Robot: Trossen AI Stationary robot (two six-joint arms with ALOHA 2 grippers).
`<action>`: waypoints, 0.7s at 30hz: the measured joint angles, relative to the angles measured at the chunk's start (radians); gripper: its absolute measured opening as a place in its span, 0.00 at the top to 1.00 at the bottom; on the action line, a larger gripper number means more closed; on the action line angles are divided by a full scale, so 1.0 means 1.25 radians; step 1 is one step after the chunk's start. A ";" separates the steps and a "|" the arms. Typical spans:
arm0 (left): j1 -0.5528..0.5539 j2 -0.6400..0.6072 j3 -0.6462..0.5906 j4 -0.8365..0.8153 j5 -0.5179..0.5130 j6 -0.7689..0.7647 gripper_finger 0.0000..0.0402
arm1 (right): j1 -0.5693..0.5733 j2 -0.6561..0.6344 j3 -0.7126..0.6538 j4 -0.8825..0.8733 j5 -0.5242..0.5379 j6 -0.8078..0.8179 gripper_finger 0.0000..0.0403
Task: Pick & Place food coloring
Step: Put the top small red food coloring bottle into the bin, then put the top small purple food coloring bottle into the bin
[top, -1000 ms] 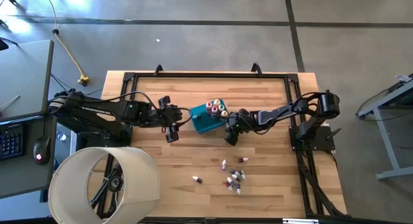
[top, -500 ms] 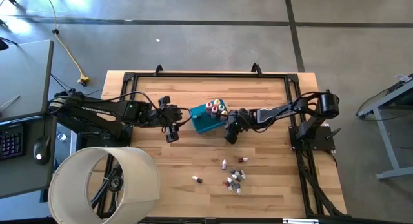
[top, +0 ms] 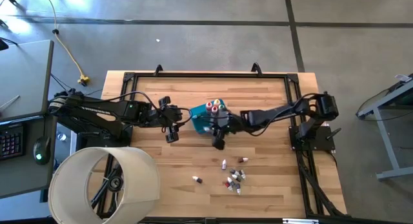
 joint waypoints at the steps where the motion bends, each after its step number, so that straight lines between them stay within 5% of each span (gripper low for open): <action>1: 0.000 0.000 0.000 0.000 0.000 0.000 0.49 | 0.000 0.000 0.021 -0.007 0.054 -0.048 0.80; 6: 0.000 0.000 0.000 0.000 0.011 -0.013 0.49 | -0.029 -0.001 0.090 -0.052 0.195 -0.125 0.77; 17: 0.000 0.000 0.000 0.000 0.019 -0.017 0.49 | -0.071 -0.003 0.063 -0.077 0.138 -0.180 0.61; 21: 0.000 0.000 0.000 -0.001 0.021 -0.017 0.49 | -0.027 -0.031 0.078 -0.078 0.054 -0.263 0.58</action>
